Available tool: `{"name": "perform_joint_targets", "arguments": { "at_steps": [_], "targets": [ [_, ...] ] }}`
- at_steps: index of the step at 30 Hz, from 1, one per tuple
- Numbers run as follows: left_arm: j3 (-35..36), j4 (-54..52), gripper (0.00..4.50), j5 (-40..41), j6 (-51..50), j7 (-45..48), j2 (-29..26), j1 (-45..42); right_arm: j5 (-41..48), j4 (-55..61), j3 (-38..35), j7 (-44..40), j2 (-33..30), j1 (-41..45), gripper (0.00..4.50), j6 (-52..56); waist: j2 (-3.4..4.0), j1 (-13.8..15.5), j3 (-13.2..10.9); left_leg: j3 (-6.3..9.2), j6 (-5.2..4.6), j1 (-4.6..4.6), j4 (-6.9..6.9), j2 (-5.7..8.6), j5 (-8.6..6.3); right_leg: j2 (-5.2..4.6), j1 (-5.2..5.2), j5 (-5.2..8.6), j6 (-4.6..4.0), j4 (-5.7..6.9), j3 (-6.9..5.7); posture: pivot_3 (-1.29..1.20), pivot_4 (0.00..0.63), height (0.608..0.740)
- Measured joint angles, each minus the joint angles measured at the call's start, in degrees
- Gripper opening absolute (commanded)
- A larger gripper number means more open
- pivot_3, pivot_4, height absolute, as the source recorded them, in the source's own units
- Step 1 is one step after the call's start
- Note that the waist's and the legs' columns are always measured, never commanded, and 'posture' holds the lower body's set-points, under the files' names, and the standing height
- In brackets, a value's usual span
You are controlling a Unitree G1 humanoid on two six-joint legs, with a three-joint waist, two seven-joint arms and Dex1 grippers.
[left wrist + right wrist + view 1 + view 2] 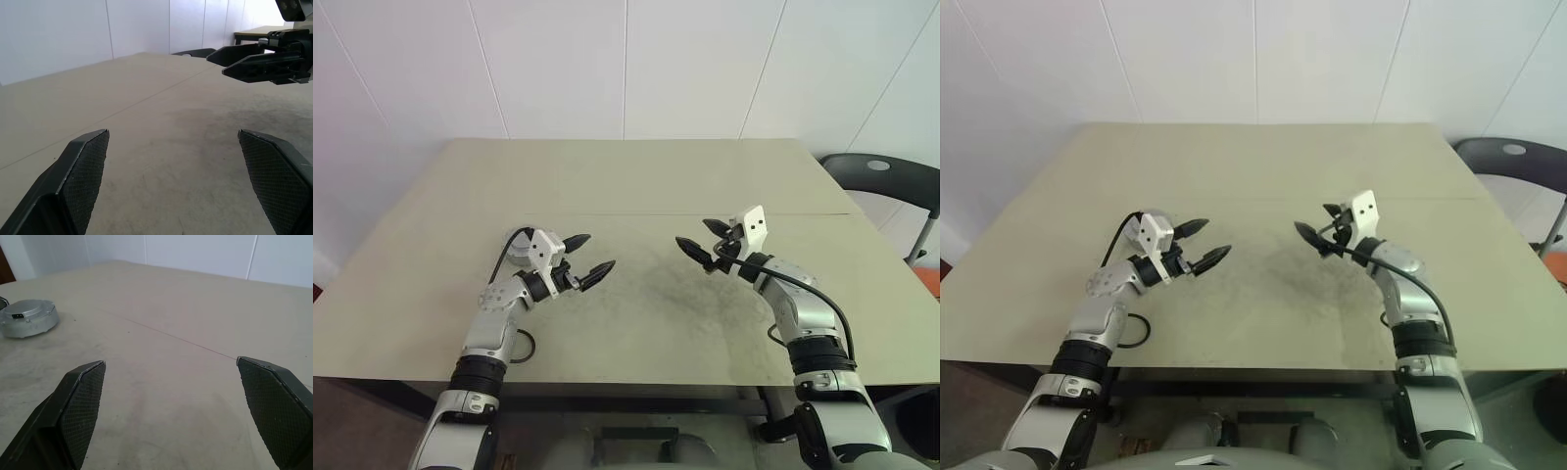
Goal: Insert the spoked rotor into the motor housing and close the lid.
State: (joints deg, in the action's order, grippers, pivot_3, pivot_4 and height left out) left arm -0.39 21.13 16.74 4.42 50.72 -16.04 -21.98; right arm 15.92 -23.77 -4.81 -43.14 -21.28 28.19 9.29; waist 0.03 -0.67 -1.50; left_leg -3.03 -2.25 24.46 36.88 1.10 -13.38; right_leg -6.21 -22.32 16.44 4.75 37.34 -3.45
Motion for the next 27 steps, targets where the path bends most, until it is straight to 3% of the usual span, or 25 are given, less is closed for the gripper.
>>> {"name": "perform_joint_targets", "arguments": {
  "at_steps": [27],
  "targets": [
    [-0.04, 0.26, 4.50, -0.37, 0.09, 0.17, 0.38, -0.09, -0.03, 0.01, 0.01, -0.05, 0.00, 0.00, 4.49, -0.14, 0.00, 0.01, 0.00, 0.00, 0.00, 0.00, 0.00, 0.00, 0.00, 0.00, -0.01, 0.00, 0.00, 0.00, 0.00, 0.00, 0.000, 0.740]
  ]
}}
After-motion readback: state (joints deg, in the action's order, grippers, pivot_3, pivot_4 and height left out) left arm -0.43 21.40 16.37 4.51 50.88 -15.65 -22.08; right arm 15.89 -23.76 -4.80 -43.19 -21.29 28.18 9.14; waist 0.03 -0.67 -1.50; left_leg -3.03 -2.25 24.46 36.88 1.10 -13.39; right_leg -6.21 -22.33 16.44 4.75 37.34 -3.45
